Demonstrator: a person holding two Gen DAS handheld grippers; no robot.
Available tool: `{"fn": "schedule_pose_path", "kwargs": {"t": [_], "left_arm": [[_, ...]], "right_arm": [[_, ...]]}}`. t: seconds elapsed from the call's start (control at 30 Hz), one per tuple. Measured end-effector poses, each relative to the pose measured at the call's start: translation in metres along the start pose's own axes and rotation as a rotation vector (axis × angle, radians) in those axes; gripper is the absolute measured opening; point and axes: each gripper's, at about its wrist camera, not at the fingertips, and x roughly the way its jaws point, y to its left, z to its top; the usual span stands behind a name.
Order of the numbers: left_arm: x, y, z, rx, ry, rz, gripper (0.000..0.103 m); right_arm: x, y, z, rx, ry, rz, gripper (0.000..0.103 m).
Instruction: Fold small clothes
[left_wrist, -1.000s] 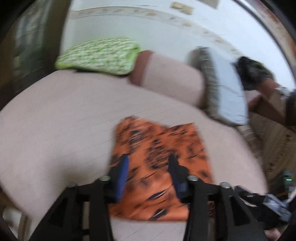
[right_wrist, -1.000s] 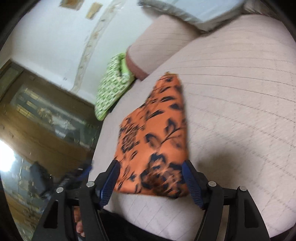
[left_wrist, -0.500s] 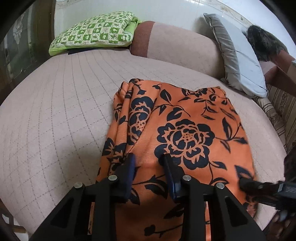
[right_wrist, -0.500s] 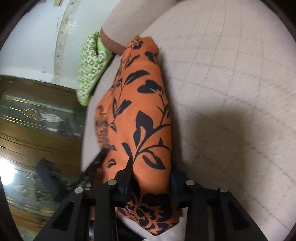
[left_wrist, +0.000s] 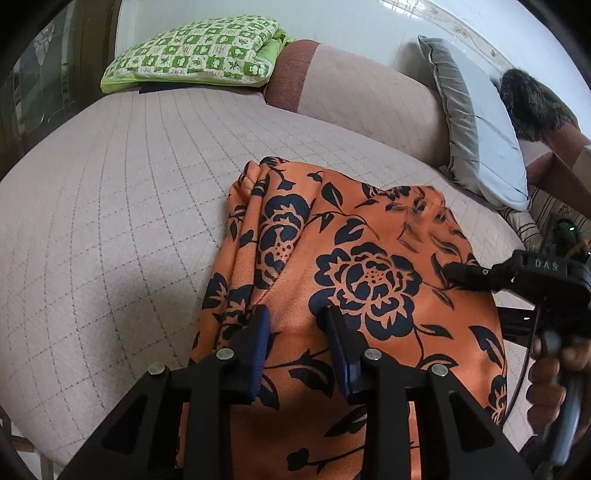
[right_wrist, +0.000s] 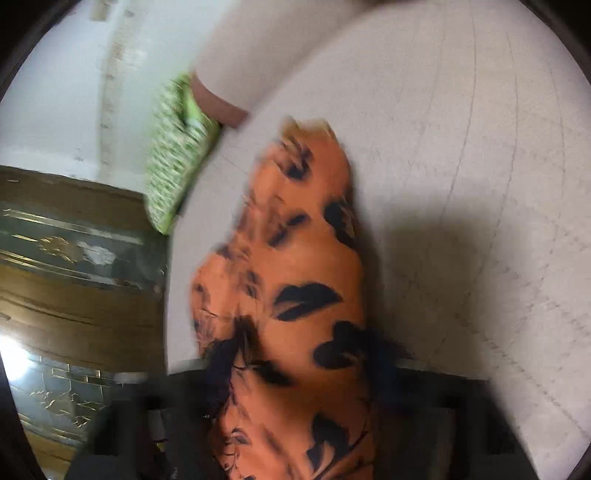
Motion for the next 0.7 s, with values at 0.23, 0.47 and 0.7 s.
{"fn": "schedule_pose_path", "kwargs": {"t": [0.23, 0.47, 0.7], "left_arm": [[-0.003, 0.000, -0.001, 0.007, -0.003, -0.003, 0.033], [-0.004, 0.005, -0.001, 0.003, -0.001, -0.010, 0.033], [-0.004, 0.004, -0.001, 0.008, 0.000, -0.022, 0.033]], "right_arm": [[0.002, 0.010, -0.007, -0.099, -0.026, -0.151, 0.051], [-0.044, 0.062, -0.016, -0.236, -0.199, -0.167, 0.064], [-0.004, 0.031, -0.017, -0.125, -0.046, -0.075, 0.058]]}}
